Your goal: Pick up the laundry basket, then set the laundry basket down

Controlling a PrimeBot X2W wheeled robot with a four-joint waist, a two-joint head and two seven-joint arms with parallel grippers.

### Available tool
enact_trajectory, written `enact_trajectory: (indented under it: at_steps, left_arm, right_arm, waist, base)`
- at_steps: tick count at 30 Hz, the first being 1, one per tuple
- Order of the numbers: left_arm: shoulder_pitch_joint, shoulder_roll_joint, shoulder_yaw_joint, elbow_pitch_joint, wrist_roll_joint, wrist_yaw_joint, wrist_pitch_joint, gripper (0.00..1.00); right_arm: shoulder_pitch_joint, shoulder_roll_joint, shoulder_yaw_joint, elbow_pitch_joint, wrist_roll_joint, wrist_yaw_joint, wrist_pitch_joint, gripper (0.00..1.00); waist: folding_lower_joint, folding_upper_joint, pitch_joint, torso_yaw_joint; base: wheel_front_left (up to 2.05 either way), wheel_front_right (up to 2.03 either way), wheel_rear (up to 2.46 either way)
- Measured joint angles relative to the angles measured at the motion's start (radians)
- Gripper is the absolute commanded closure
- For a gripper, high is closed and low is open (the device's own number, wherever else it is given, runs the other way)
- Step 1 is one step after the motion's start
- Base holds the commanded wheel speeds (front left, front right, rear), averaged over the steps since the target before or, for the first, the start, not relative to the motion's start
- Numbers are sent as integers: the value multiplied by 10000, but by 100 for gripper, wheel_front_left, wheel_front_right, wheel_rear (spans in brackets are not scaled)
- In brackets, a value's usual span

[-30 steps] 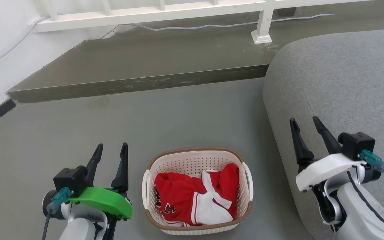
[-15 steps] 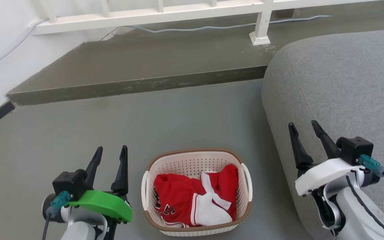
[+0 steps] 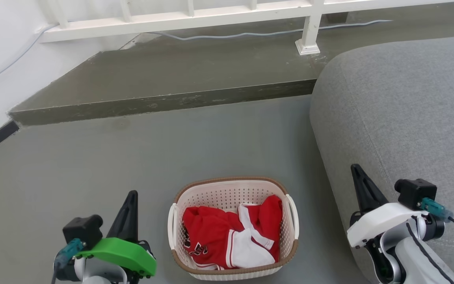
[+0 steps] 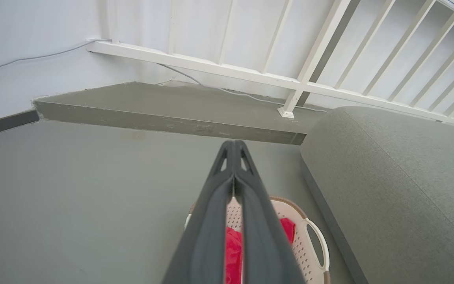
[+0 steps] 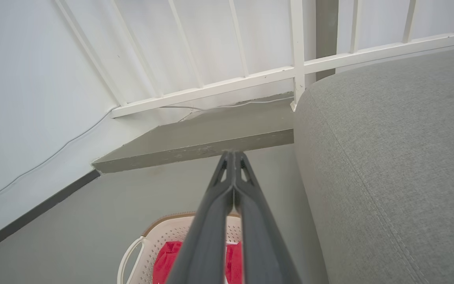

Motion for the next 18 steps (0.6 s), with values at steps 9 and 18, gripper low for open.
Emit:
enact_trajectory:
  at_steps: [9, 18]
  left_arm:
    - [0, -2, 299, 0, -1267, -46, 324, 100]
    - [0, -12, 558, -12, -2098, -104, 616, 100]
  right_arm:
    - [-1, 119, -389, -27, 1244, 174, 336, 100]
    - [-1, 278, -792, -69, 2142, 313, 631, 100]
  waist:
    - [0, 0, -22, 69]
    - [0, 0, -38, 123]
  base:
    - [0, 0, 0]
    - [0, 0, 0]
